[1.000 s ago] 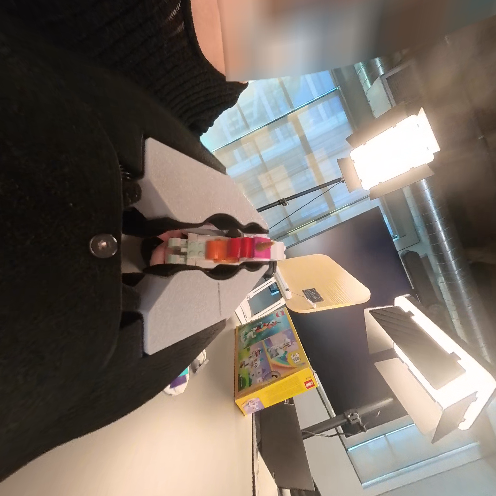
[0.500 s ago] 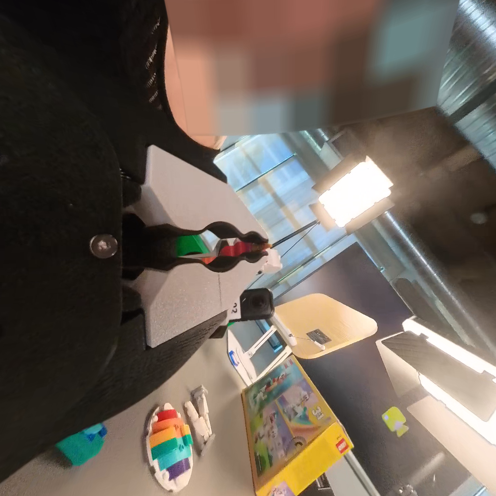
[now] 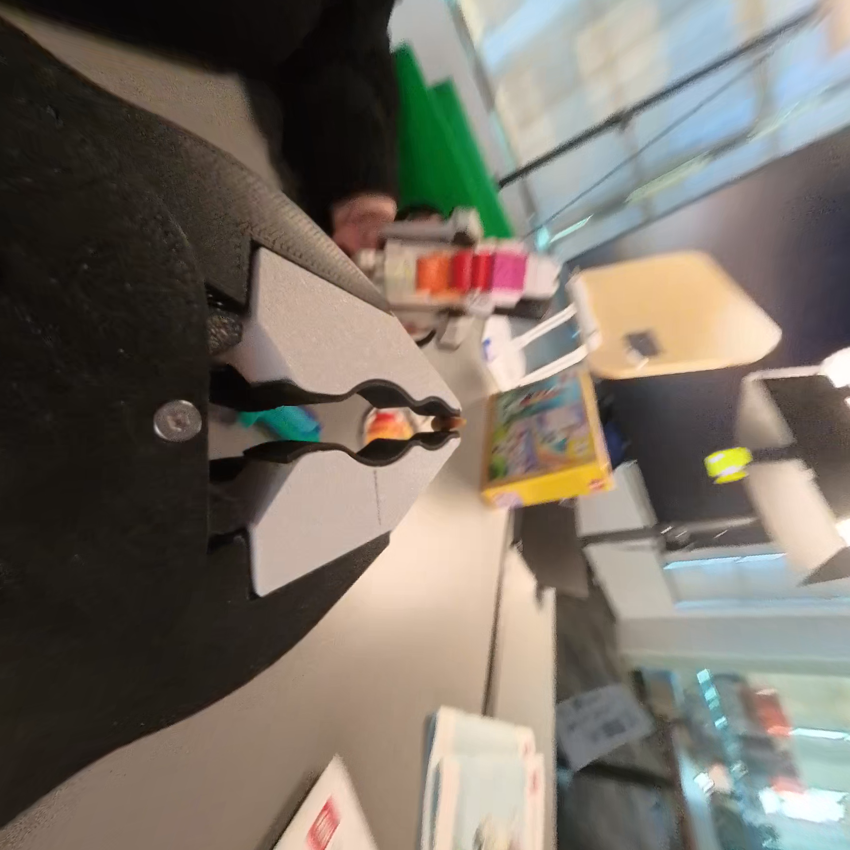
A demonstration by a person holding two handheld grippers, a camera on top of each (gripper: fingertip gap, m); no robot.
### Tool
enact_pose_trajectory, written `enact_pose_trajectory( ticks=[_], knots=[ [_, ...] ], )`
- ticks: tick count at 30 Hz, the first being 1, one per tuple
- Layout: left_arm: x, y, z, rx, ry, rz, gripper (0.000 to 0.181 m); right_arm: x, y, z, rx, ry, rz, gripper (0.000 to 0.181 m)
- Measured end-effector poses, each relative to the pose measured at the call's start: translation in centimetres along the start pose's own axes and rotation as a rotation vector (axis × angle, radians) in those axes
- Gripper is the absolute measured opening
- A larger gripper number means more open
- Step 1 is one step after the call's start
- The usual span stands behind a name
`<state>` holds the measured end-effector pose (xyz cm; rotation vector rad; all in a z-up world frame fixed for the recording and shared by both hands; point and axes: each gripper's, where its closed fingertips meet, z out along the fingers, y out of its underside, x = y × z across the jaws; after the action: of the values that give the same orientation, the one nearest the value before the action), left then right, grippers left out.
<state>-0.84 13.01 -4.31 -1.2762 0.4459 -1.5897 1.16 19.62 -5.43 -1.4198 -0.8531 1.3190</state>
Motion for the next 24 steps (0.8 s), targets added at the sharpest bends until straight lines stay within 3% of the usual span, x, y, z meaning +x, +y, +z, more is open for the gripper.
enact_pose_trajectory(
  ticks=[4,11,24],
  knots=[
    [-0.1,-0.1,-0.1,0.008,0.000,-0.005,0.038,3.7,3.7,-0.6,-0.256,0.152,-0.007,0.004],
    [-0.2,-0.2,-0.3,0.011,-0.011,0.002,0.038,5.9,8.0,-2.1,-0.571,0.263,-0.117,0.004],
    [-0.4,-0.4,-0.6,0.020,-0.020,-0.002,0.038,6.0,10.8,-2.7,-0.724,0.266,-0.118,0.005]
  ],
)
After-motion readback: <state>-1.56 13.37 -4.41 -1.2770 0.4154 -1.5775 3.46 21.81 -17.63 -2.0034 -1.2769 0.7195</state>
